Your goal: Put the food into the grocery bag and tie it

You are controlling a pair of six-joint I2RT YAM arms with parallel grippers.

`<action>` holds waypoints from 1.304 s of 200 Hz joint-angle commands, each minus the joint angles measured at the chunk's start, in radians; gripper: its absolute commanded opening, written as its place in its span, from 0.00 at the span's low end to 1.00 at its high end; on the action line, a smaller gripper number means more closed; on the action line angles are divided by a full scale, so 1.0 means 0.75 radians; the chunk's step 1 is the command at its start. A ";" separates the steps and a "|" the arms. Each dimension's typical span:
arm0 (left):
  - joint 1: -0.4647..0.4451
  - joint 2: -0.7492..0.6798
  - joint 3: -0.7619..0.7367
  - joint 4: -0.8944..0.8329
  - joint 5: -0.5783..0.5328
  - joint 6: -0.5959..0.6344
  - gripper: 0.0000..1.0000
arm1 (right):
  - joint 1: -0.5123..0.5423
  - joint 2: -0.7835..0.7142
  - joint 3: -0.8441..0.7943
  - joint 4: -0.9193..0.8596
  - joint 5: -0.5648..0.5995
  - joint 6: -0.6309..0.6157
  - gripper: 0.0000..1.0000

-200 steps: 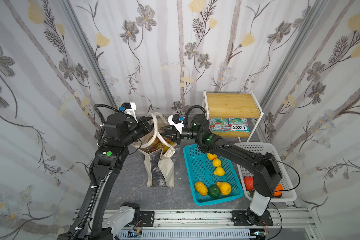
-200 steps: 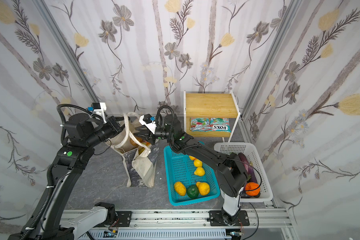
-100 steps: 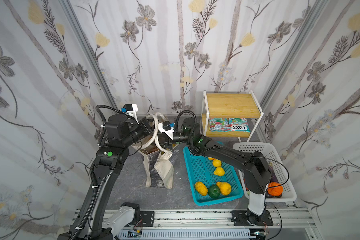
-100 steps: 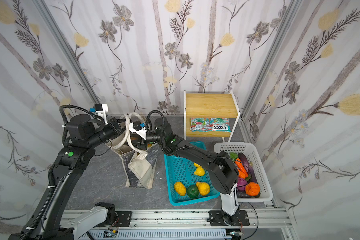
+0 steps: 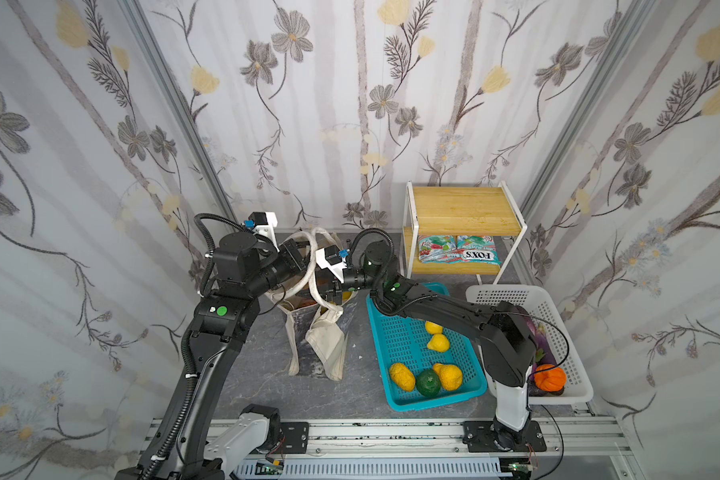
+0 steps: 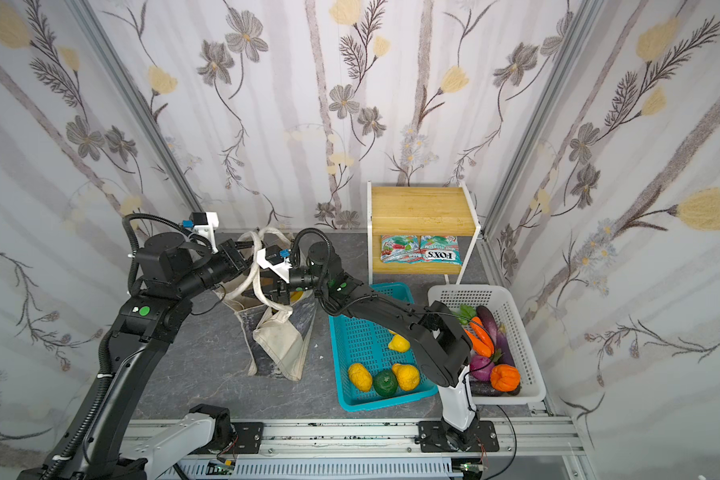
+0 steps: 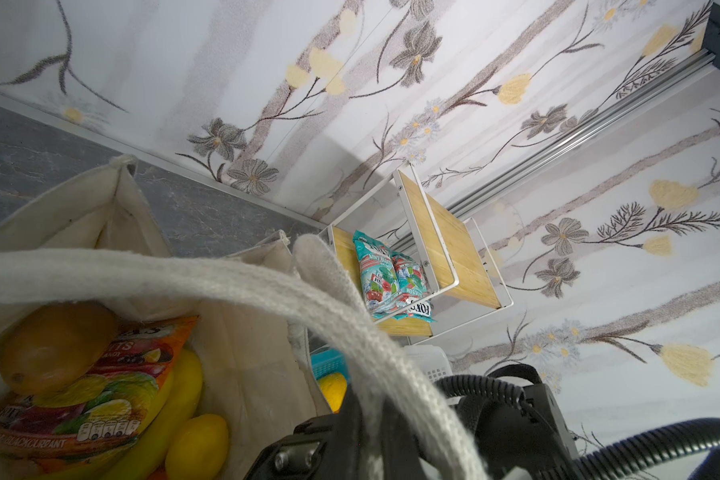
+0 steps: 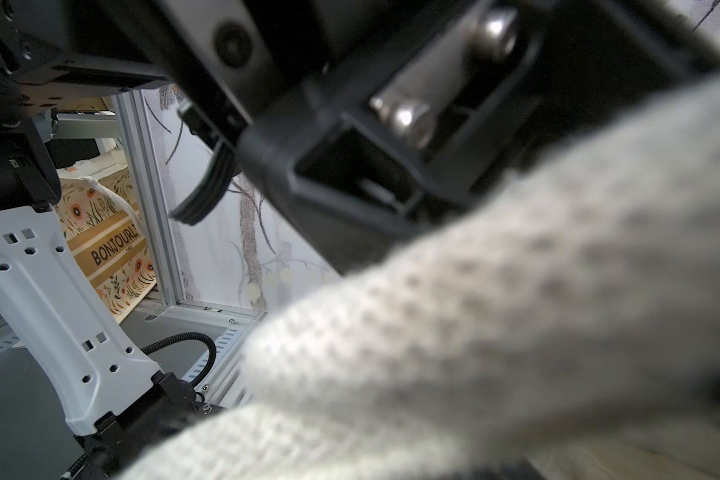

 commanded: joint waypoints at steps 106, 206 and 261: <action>0.002 -0.027 -0.066 0.156 -0.175 0.186 0.00 | 0.085 0.042 0.031 0.283 -0.040 0.243 0.42; 0.025 -0.068 -0.085 0.172 -0.263 0.174 0.00 | 0.055 -0.012 -0.079 0.267 0.139 0.306 0.00; 0.213 -0.071 -0.079 0.086 -0.264 0.113 0.00 | 0.043 -0.109 0.052 -0.655 0.513 -0.033 0.00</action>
